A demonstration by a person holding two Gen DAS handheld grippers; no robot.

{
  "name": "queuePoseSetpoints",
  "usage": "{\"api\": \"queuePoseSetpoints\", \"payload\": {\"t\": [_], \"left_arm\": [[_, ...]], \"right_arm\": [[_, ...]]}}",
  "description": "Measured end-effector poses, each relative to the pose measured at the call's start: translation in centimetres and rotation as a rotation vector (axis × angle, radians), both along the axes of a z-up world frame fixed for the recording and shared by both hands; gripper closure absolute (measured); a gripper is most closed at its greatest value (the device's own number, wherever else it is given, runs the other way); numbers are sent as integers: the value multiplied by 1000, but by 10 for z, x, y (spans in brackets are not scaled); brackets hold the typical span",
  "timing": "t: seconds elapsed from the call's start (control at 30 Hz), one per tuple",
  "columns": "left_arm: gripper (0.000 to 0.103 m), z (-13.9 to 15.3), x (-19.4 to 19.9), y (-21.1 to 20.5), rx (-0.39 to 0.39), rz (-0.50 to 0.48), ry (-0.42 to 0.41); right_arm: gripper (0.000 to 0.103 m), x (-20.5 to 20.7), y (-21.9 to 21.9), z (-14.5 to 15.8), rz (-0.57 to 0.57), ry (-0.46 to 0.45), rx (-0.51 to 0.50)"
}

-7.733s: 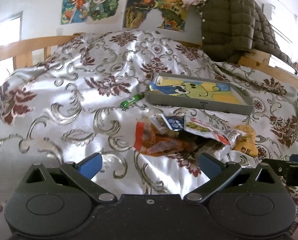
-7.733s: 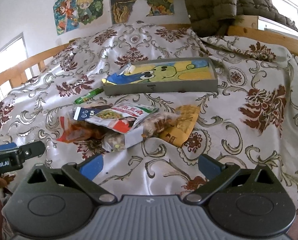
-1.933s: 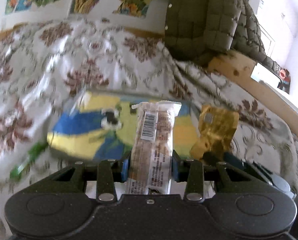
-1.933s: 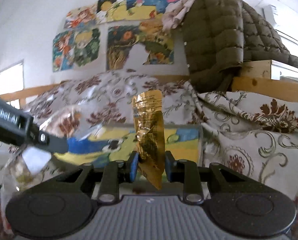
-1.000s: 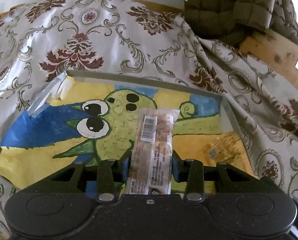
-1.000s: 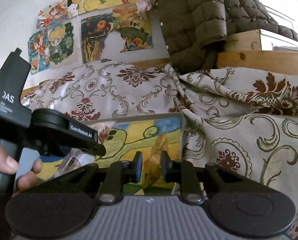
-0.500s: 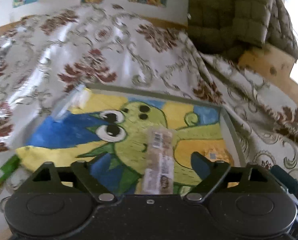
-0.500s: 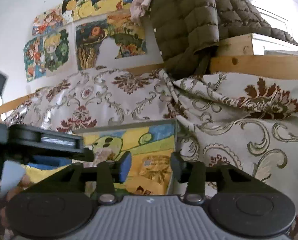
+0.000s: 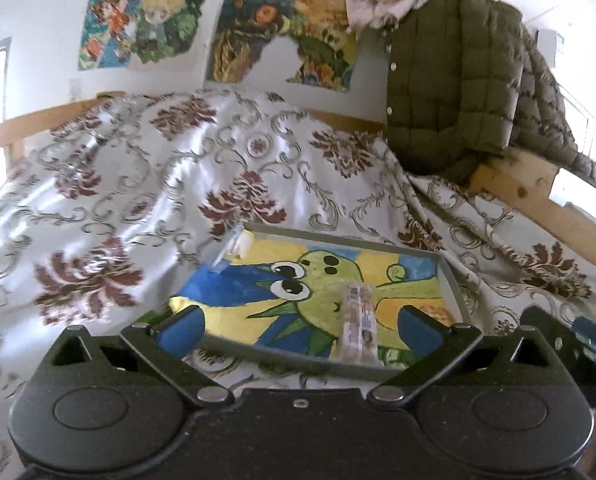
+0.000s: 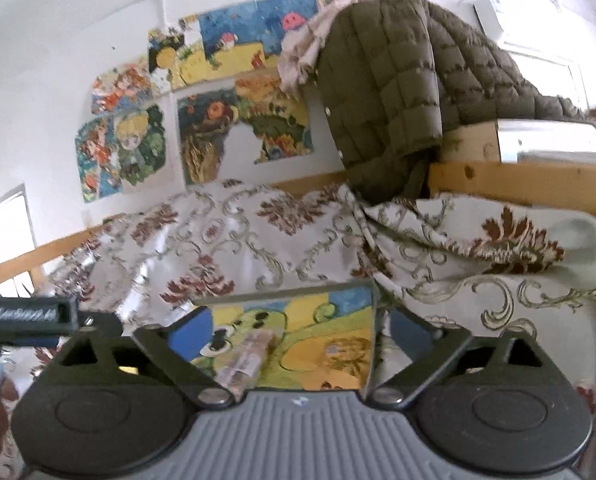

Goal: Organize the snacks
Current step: 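Lift both open tools away from the tray back over the pile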

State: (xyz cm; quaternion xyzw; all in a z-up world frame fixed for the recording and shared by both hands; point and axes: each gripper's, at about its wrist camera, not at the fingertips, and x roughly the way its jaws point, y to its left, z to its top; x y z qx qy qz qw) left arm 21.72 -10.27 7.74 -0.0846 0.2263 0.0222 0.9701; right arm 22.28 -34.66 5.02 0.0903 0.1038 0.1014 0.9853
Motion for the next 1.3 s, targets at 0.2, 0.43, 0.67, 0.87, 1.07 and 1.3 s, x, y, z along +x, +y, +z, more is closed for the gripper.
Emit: {"api": "queuePoseSetpoints", "payload": {"t": [0.2,0.43,0.67,0.87,1.07,1.3], "left_arm": [[1,5,-64,22,-2,32,-43],[1,-6,-126,44,32,61,-25],[1,-22,-161,50,145,6,0],[1,-26,-172,55,117,-56,43],[1,-37,-177,61,116,-56,114],[1,-41,-179,67,108,-57,160]], "right_arm": [[0,-52,9,1,0,-3,-22],[0,-105,25,0,-2,29,-65],[0,-144,44,-10,-11,88,-96],[0,-172,60,-17,-15,126,-121],[0,-177,69,-26,-8,212,-134],[0,-179,75,-30,18,238,-152]]}}
